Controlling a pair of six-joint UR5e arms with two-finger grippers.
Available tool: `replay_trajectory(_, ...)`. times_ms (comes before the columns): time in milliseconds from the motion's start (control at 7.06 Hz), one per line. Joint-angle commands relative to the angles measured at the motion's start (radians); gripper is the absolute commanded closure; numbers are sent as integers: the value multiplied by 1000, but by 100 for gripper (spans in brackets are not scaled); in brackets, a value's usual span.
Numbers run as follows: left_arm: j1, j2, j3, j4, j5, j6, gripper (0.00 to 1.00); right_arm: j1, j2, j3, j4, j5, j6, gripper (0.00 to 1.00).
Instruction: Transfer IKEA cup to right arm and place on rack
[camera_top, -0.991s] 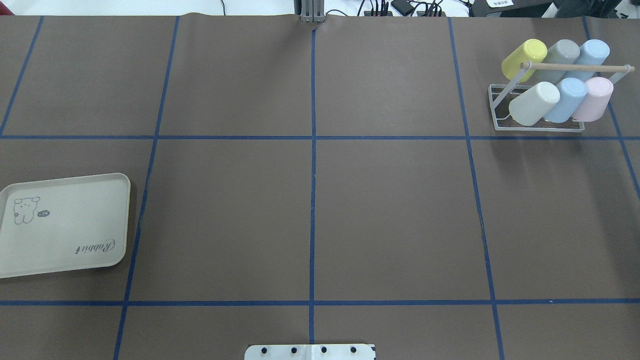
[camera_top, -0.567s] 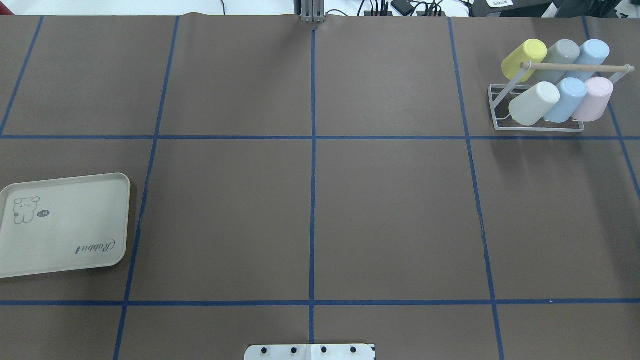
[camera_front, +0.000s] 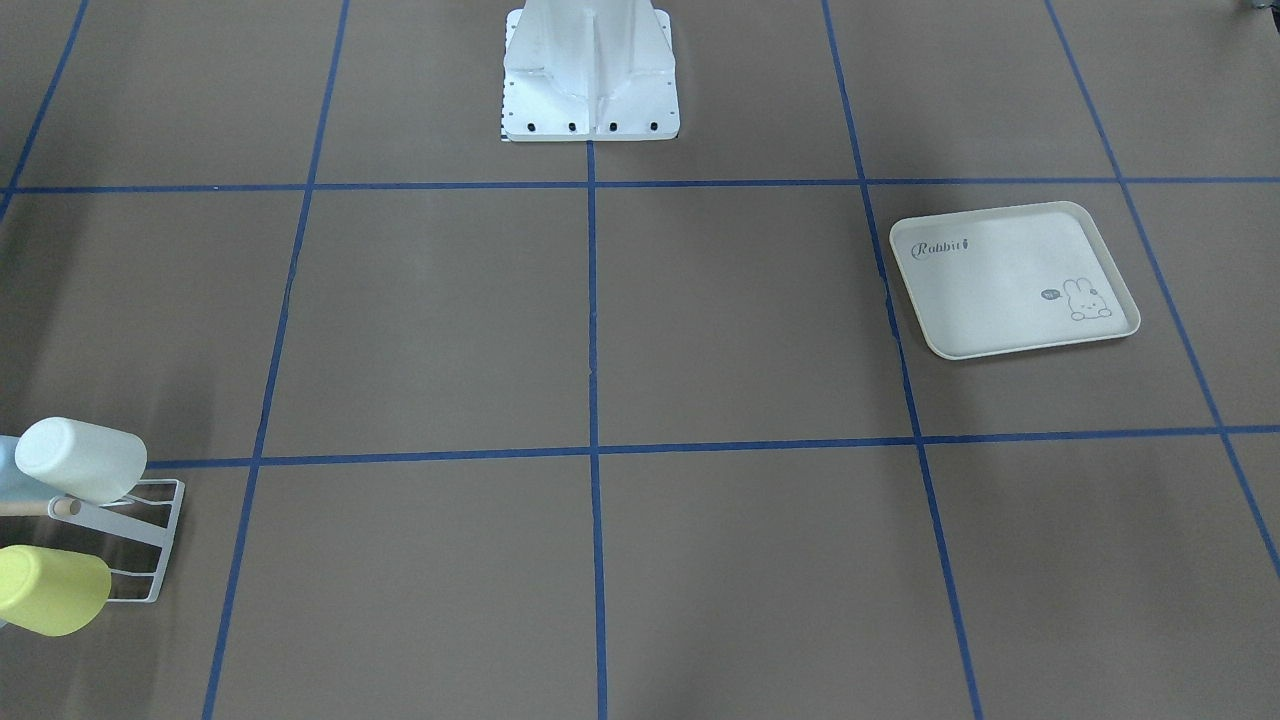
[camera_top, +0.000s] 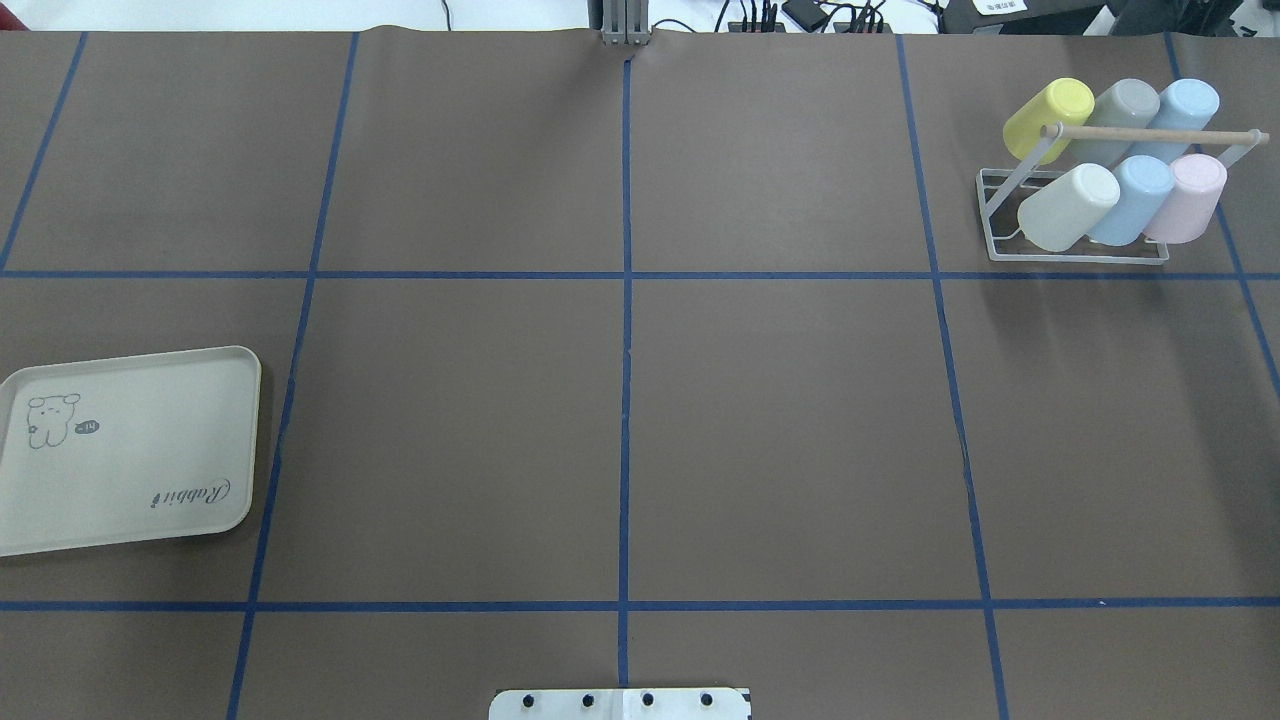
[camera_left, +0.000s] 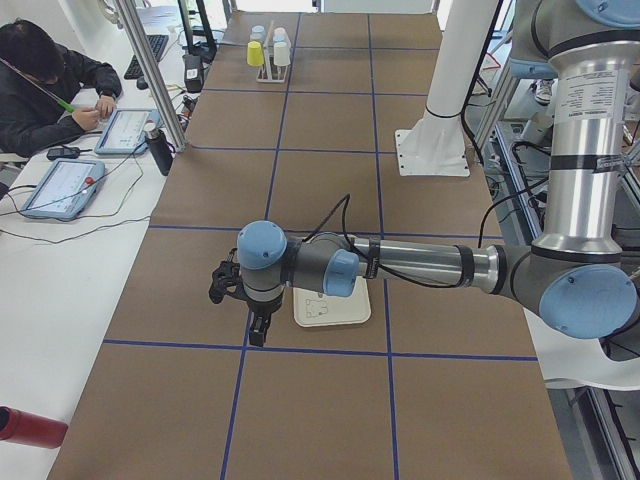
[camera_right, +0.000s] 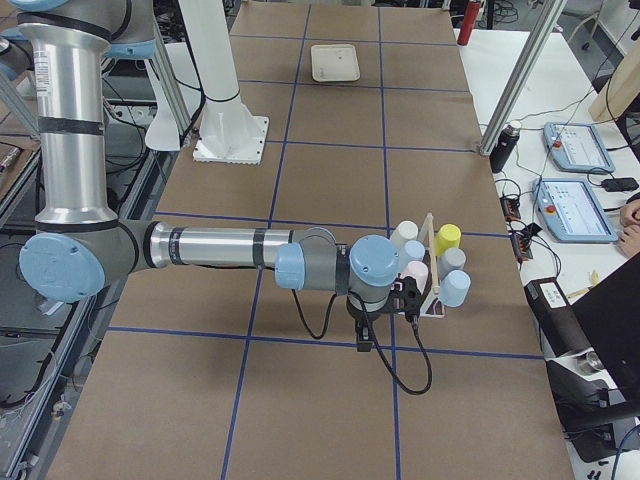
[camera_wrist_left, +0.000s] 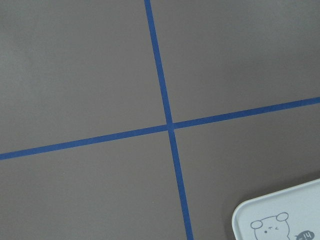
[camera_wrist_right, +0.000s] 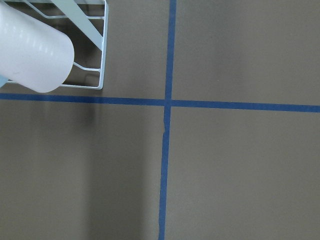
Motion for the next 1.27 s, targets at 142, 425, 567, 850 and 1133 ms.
replay_trajectory(142, 3, 5, -4, 37, -21, -12, 0, 1, 0, 1, -2, 0, 0, 0)
replay_trajectory(425, 3, 0, -8, 37, -17, -12, 0, 1, 0, 7, -5, 0, 0, 0)
replay_trajectory(567, 3, -3, -9, 38, -15, -11, 0, -1, 0, 7, -5, -1, 0, 0)
replay_trajectory(850, 5, -29, -8, 111, -15, -3, 0, -1, 3, 7, -6, -1, 0, 0)
replay_trajectory(1133, 5, -32, -6, 127, -20, -12, 0, -1, 5, 1, -8, -3, 0, 0)
